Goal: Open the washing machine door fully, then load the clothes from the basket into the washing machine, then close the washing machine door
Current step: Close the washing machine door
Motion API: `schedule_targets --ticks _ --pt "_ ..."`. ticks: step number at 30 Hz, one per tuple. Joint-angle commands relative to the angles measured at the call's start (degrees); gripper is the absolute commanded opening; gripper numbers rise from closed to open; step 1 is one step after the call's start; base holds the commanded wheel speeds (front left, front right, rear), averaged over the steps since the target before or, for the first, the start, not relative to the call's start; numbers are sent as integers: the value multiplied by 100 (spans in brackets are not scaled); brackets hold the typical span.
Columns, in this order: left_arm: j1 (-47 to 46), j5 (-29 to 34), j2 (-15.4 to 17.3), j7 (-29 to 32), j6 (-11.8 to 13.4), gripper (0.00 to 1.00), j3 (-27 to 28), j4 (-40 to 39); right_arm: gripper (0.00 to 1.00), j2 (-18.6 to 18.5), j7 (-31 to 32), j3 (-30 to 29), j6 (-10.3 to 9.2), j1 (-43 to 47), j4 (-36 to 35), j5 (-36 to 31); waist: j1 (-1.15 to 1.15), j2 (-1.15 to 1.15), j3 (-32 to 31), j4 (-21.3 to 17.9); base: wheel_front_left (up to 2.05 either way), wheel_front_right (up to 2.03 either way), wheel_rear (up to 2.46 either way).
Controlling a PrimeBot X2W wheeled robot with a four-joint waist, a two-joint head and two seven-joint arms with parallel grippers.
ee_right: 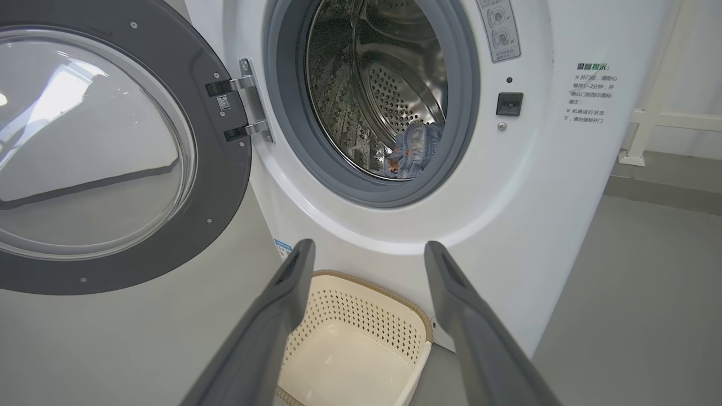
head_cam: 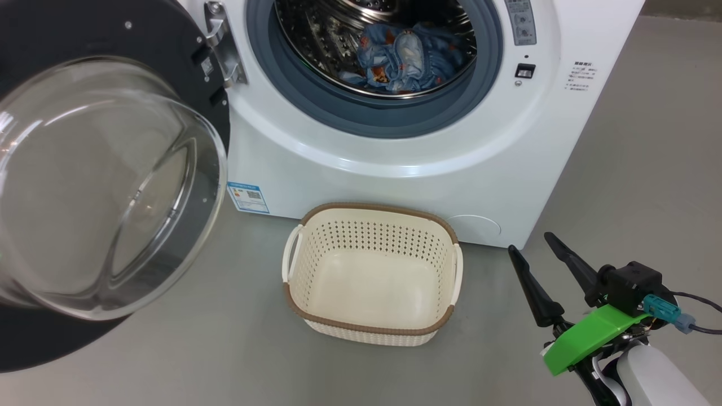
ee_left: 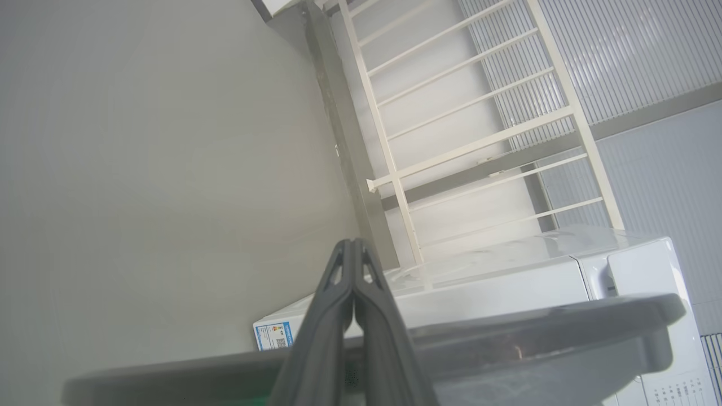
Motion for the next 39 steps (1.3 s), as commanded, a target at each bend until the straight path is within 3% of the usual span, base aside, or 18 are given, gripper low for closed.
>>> schedule_targets --ticks 1,11,21,26,33,39 --pt "43 -154 215 351 -40 0 -10 -278 100 3 -28 79 9 -39 -106 5 0 0 -48 47 0 0 0" --pt "526 -677 143 1769 -41 0 -157 -1009 100 184 -28 21 9 63 -80 21 0 0 -223 202 0 0 0" --pt "984 -1018 -56 2705 3 0 -381 -2093 100 384 -28 -63 9 144 -94 19 0 0 -328 262 0 0 0" --pt "1373 -1201 -279 3057 273 0 -540 -3102 100 474 -28 -97 9 217 -110 35 0 0 -400 210 0 0 0" --pt "1863 -1509 -530 3325 845 0 -623 -4520 100 559 -28 -182 9 295 -141 38 0 0 -461 8 0 0 0" --pt "1951 -1469 -739 3284 1196 0 -853 -5206 100 651 -28 -208 9 288 -152 29 0 0 -475 -313 0 0 0"
